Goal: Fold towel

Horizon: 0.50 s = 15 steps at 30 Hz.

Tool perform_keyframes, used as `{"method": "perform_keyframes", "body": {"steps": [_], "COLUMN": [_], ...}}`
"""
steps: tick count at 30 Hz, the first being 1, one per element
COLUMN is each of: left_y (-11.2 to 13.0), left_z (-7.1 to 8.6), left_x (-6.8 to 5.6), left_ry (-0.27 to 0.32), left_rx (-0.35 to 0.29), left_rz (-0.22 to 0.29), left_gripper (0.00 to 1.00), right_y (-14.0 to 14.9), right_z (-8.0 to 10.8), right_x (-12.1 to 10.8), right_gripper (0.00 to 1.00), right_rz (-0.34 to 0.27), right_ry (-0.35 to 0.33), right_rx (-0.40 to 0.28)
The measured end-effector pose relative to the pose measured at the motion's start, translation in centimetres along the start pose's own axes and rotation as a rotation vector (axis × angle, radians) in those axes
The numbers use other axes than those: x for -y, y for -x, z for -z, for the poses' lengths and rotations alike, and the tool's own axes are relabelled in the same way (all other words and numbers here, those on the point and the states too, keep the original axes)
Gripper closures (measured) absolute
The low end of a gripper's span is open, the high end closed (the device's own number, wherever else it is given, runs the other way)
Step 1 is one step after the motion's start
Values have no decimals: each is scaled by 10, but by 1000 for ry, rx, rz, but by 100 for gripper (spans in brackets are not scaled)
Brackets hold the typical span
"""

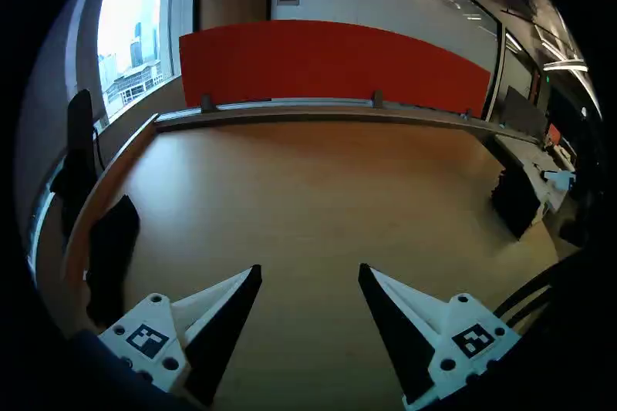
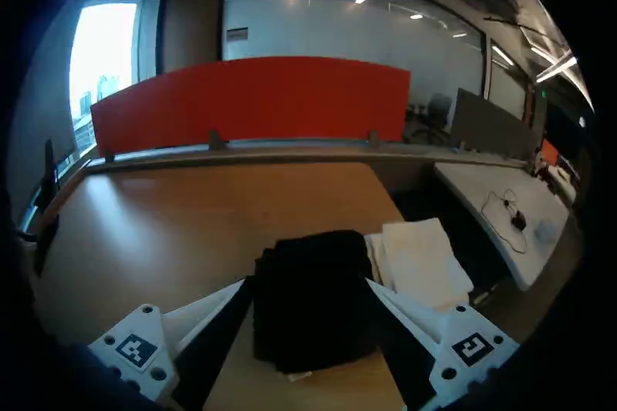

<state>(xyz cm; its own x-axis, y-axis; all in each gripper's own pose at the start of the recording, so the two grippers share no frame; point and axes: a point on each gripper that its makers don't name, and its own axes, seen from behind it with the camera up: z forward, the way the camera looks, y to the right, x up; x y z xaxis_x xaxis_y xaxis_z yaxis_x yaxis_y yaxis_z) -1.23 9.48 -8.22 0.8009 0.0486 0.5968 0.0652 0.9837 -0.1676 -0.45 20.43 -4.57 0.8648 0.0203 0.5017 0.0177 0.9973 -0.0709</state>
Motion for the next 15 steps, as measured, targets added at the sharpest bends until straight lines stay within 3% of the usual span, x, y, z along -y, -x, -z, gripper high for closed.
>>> {"method": "perform_keyframes", "body": {"steps": [9,15], "left_y": [-19,-42], "left_z": [1,1], "left_x": [1,4], "left_ry": [0,-1], "left_rx": [-50,-120], "left_rz": [9,26], "left_gripper": [6,7], "right_y": [-35,-52], "right_z": [11,15], "right_x": [14,30], "right_gripper": [0,0], "right_rz": [28,29], "right_ry": [27,13], "right_rx": [-148,-196]}}
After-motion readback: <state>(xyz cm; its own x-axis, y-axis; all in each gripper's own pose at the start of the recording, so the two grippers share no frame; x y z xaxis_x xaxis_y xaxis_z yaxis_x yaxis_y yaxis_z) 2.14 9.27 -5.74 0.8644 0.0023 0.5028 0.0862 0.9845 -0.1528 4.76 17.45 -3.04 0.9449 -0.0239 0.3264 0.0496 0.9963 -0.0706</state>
